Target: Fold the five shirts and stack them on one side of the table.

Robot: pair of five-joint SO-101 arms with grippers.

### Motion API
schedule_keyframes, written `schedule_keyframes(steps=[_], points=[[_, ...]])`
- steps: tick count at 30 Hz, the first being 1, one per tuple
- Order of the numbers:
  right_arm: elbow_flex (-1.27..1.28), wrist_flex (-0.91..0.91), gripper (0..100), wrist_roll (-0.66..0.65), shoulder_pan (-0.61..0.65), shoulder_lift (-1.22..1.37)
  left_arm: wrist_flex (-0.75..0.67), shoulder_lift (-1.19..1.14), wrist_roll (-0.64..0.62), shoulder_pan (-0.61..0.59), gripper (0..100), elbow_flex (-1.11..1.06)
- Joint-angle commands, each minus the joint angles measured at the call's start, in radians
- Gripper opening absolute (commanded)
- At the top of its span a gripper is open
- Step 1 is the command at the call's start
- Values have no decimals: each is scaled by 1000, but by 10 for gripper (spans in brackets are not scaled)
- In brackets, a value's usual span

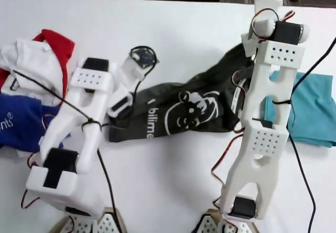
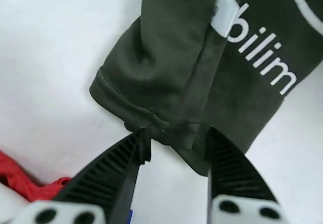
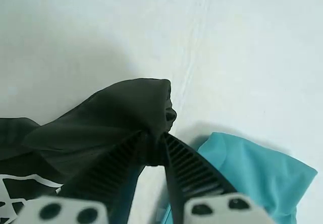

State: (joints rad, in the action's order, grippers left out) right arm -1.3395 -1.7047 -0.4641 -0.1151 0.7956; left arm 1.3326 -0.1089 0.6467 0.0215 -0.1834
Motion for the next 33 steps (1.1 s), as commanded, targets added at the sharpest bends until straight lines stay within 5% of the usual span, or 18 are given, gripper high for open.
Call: schedule_keyframes(steps=[1, 15, 26, 30, 33], points=[[-6, -1, 20, 5, 7, -16, -15, -51, 9, 9, 199, 16], [-6, -1, 20, 5, 2, -16, 60, -173, 8, 9, 103, 179], [-6, -1, 20, 5, 5, -16, 98, -181, 41, 2, 130, 199], [-8, -1, 20, 5, 2, -18, 98, -169, 37, 0, 19, 211], [-35, -1, 20, 5, 2, -48, 157, -149, 35, -14, 24, 282]])
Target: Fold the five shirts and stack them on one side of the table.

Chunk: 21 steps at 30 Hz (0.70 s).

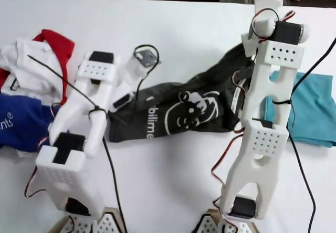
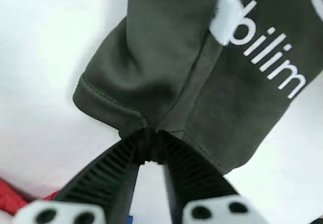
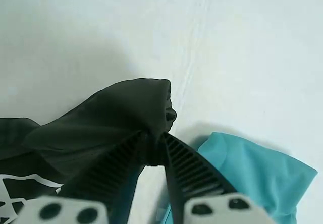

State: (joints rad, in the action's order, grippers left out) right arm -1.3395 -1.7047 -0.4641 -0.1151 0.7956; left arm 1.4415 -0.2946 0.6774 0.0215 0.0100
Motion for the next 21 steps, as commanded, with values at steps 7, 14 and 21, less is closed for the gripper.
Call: schedule_keyframes(steps=[7, 14, 21], points=[[-129, -2, 20, -3, 5, -252, 275, 181, 6, -87, 25, 406], [-130, -2, 20, -3, 8, -515, 334, 365, 3, -166, 25, 495], [-132, -1, 20, -5, 31, -814, 334, 632, 3, -212, 25, 496]])
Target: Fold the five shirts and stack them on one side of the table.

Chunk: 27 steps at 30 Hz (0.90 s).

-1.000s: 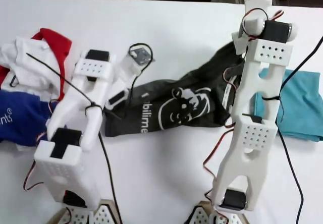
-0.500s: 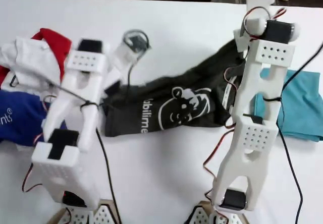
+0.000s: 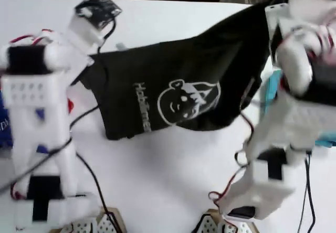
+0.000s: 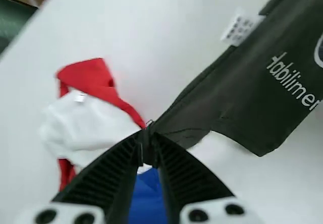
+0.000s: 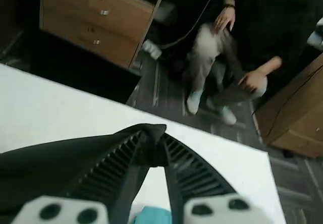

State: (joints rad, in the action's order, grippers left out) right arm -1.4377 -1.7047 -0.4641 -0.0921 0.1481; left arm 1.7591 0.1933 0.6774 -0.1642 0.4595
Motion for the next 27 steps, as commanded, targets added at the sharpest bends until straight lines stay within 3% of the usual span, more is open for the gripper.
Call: schedule_keyframes(steps=[1, 12, 17, 27], points=[[-34, -1, 20, -5, 15, -209, 17, 192, 3, -31, 25, 47], [-34, 5, 20, -23, 30, -489, -52, 559, 3, -146, 25, 38], [-25, 65, 20, -104, 30, -526, -101, 608, 9, -175, 25, 45], [-23, 70, 20, -112, 30, -518, -186, 617, 6, -181, 25, 45]])
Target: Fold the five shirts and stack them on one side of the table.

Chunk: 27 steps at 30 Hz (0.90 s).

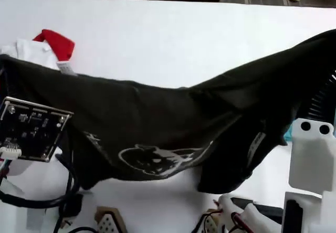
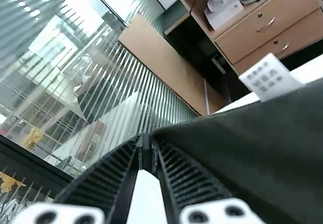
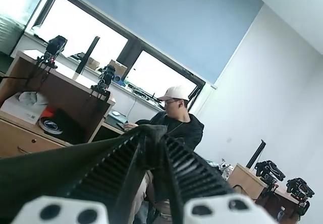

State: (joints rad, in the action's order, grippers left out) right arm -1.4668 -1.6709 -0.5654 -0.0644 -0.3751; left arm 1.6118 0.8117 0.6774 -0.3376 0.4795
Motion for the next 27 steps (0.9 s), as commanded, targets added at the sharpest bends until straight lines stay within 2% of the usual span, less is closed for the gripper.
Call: schedule_keyframes(steps=[1, 5, 10, 15, 22, 27], points=[[6, 38, 20, -23, 2, 5, -43, 2, 8, -8, 25, 25], [6, 56, 20, -75, 2, 5, -49, 2, 9, -8, 25, 33], [3, 70, 20, -72, 2, -2, -48, 3, 6, -28, 25, 84], [69, 213, 20, -81, 2, 27, -64, -6, 9, -28, 25, 90], [232, 254, 20, -163, 2, 81, -112, -5, 8, -28, 25, -84], [255, 351, 20, -302, 2, 102, -124, 3, 5, -28, 25, -240]])
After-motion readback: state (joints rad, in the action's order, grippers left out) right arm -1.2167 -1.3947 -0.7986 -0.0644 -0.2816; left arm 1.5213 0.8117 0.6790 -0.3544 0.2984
